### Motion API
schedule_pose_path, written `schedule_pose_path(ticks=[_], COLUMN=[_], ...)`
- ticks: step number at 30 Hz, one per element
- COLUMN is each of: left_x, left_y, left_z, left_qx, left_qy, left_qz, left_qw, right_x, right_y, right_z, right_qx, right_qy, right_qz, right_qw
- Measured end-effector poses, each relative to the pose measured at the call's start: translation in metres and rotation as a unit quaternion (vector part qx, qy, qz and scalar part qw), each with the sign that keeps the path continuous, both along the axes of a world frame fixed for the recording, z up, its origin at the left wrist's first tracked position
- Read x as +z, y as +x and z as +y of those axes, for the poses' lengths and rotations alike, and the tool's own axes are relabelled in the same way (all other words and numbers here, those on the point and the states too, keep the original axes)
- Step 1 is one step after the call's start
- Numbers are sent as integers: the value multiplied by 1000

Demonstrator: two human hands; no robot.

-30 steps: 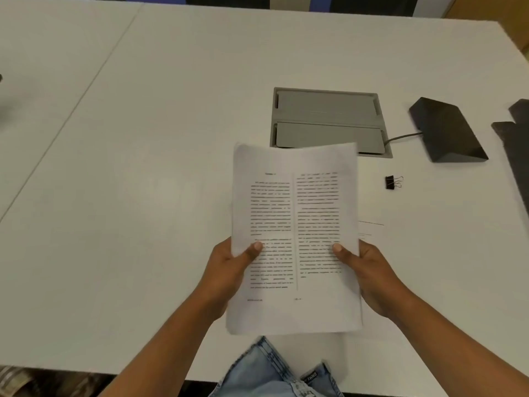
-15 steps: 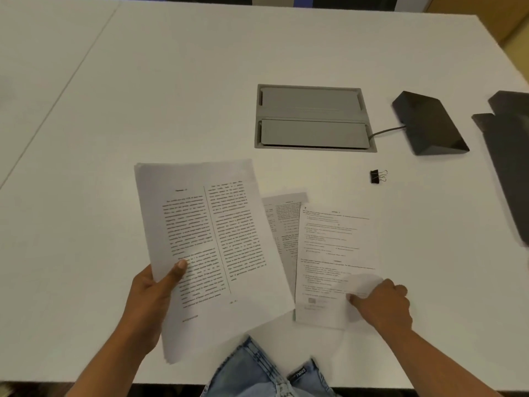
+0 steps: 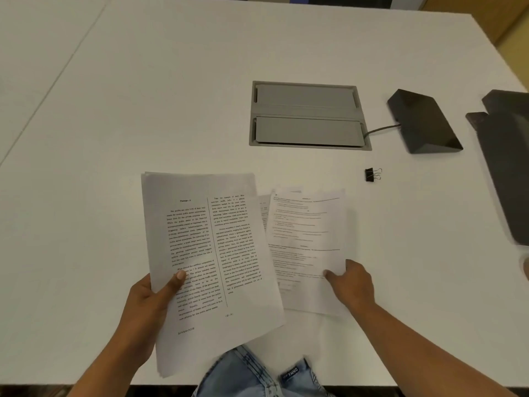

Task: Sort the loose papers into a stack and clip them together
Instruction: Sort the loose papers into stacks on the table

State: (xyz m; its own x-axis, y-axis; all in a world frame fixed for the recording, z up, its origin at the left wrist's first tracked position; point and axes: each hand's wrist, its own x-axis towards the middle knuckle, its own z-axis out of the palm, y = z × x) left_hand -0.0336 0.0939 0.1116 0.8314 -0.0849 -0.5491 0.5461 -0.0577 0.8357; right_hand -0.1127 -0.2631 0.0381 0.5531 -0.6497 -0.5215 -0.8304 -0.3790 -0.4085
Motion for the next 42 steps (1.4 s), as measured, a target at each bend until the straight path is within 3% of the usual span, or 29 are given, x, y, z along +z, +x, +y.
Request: schedule_pose_path(ticks=[19, 27, 33, 42], left_x=[-5, -5, -8, -15], left_y=[-4, -1, -1, -2], left_z=[35, 48, 56, 61], left_qx=[31, 40, 41, 44], left_qy=[36, 47, 46, 53], left_qz=[15, 14, 14, 20], left_qw=[999, 998, 998, 997], right_x=[-6, -8, -7, -5], right_y=[30, 34, 33, 35], right_z=[50, 47, 45, 49], right_qx=[47, 27, 42, 1], right_qy=[-112, -81, -110, -85], right_qz=[62, 59, 82, 18], right_qw=[991, 995, 990, 996])
